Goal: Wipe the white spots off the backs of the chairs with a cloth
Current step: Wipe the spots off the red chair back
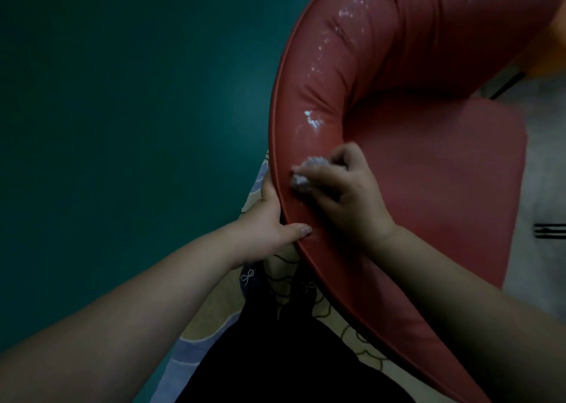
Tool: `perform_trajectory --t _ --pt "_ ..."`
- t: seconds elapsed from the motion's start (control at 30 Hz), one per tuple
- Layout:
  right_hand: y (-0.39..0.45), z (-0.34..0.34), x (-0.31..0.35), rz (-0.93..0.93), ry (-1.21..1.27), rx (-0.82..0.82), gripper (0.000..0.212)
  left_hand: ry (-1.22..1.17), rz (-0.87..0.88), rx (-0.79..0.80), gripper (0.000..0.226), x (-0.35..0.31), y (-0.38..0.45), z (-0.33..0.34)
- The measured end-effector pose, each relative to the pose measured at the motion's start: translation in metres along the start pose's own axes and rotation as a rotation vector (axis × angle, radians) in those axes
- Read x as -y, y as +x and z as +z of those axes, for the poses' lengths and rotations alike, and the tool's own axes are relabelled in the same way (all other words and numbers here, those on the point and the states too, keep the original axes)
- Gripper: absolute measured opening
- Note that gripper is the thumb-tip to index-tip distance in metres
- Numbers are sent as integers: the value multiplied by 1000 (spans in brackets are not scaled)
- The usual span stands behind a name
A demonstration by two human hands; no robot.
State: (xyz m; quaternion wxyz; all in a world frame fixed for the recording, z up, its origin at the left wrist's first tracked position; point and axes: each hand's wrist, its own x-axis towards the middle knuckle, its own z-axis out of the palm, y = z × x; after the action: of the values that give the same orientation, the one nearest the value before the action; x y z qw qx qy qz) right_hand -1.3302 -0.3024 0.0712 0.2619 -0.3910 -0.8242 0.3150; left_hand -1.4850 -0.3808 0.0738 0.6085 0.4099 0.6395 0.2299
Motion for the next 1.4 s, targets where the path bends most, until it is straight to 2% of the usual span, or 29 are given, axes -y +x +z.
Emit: perform_trajectory --t 0.07,0.13,0.3,0.37,0.43,0.53,0.6,0.77,0.87,0.97,1.03,1.2,1.33,1.4 --pt "23 7 3 70 13 -77 29 17 -27 4 119 -2 1 -1" --pt "31 10 4 123 60 -87 27 45 -43 2 124 -4 1 -1" --pt "-29 -10 2 -107 40 200 27 17 -61 17 125 -6 0 0" --pt "-31 -12 0 -117 31 217 27 -17 -49 30 121 -5 -1 -1" --pt "-13 -7 1 -86 3 135 27 -105 -27 42 112 -4 -2 0" --pt "15 3 1 53 69 -32 27 -154 2 32 106 0 -2 1" --pt "10 3 -2 104 99 -41 28 -162 11 23 107 2 -3 2" --pt "-40 -6 -3 23 106 39 29 -126 29 -3 111 4 -4 4" --pt "-5 1 -6 27 41 -49 31 -162 51 -59 110 4 -4 8" --pt "37 8 -8 159 95 -170 27 -182 91 -147 111 7 -8 16" --pt "31 8 -10 187 149 -143 26 -207 120 -195 111 9 -10 20" --pt "-33 0 -8 53 150 -52 30 -187 155 -235 102 12 -5 12" --pt "17 6 -13 74 91 -158 28 -156 176 -272 97 3 11 -2" --pt "47 7 -14 183 180 -268 26 -136 197 -309 89 -1 18 -8"
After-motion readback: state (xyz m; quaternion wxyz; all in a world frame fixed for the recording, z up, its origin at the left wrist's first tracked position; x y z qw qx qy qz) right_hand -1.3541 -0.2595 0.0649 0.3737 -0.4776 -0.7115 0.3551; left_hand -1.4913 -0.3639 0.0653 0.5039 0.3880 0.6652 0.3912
